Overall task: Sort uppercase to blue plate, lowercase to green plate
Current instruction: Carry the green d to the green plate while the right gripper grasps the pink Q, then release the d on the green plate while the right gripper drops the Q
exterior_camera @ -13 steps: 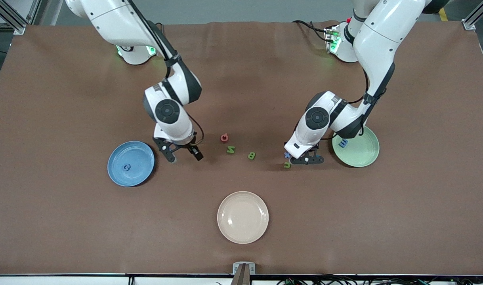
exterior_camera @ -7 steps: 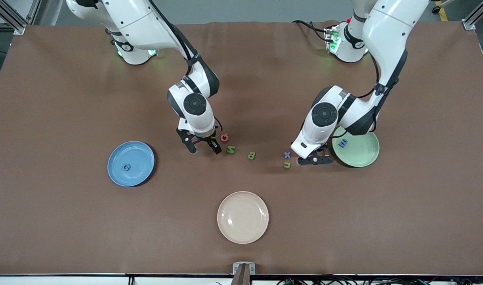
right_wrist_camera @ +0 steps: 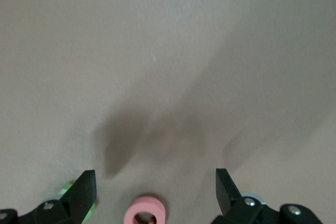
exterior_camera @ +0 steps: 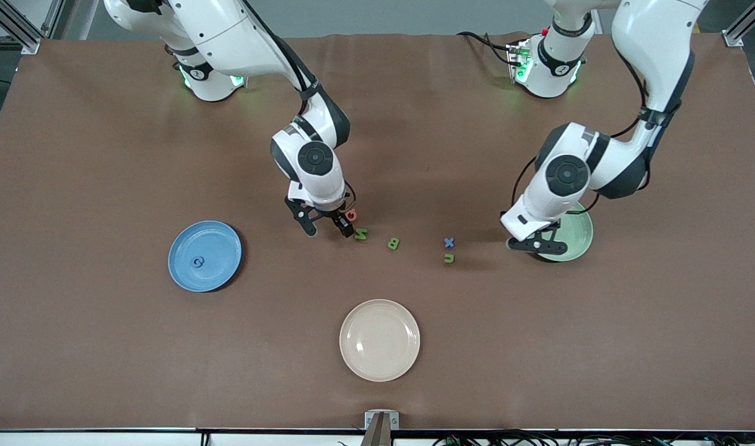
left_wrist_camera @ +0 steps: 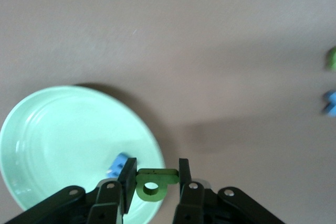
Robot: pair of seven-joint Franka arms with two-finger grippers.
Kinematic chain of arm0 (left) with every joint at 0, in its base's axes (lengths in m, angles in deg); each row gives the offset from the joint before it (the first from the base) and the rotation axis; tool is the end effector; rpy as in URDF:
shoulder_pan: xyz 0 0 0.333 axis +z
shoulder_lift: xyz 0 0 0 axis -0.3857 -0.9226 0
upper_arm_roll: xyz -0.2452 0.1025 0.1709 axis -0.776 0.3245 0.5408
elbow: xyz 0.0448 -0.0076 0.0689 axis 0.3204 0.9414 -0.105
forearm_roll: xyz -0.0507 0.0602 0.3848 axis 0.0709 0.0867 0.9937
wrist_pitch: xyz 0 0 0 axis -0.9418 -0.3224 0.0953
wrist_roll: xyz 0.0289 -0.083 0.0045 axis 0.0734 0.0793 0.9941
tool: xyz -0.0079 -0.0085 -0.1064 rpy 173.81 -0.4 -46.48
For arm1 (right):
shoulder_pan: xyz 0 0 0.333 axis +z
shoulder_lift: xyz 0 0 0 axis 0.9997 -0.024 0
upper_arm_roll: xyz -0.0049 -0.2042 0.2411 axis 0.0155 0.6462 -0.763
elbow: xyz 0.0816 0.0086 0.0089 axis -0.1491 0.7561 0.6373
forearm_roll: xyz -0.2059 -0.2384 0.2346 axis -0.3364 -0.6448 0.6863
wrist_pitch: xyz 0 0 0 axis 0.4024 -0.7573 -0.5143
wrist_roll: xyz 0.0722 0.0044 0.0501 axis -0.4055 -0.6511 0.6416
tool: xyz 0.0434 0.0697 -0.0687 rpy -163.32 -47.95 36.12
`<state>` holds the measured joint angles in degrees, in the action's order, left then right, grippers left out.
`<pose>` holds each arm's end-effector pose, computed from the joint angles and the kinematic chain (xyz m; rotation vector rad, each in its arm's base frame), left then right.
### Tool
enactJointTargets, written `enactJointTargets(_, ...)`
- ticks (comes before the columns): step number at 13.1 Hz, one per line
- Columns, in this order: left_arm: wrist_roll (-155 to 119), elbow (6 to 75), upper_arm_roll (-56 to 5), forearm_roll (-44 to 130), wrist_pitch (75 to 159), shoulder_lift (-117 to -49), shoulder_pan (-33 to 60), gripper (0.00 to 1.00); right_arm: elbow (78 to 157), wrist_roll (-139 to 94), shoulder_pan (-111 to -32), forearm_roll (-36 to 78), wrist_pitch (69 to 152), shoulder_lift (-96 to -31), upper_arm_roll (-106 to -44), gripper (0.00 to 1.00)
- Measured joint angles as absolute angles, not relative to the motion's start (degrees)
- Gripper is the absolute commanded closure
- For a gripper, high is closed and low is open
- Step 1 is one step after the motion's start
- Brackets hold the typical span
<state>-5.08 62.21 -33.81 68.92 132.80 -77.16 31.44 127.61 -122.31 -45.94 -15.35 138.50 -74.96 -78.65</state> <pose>0.5380 -0.1661 0.2537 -3.0450 0.2598 0.1292 0.4762 0.4143 0.1802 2.7940 -1.4274 0.0118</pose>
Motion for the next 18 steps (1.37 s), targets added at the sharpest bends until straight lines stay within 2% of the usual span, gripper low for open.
enactJointTargets(1,-7.71,63.72,-36.22,68.98,133.46,-76.83,35.66,0.85,127.6,-122.73,-45.26,-15.36,138.5,-75.16,-78.62,0.01)
enactJointTargets(4,-13.45,67.35,-39.5,70.87,137.01,-76.71,43.62,0.85,127.6,-124.26,-43.62,-15.39,138.5,-75.56,-78.55,0.14)
enactJointTargets(10,-13.97,71.77,-39.77,76.01,142.2,-76.72,46.12,0.84,127.47,-124.88,-42.42,-15.42,138.55,-75.6,-78.44,0.35)
enactJointTargets(14,-13.97,74.09,-39.81,79.24,144.71,-76.78,48.11,0.84,127.18,-124.89,-42.38,-15.44,138.52,-75.59,-78.38,0.63)
enactJointTargets(18,-13.98,75.78,-39.85,79.99,146.91,-76.79,48.86,0.79,126.87,-124.9,-42.38,-16.46,138.29,-75.44,-78.22,0.98)
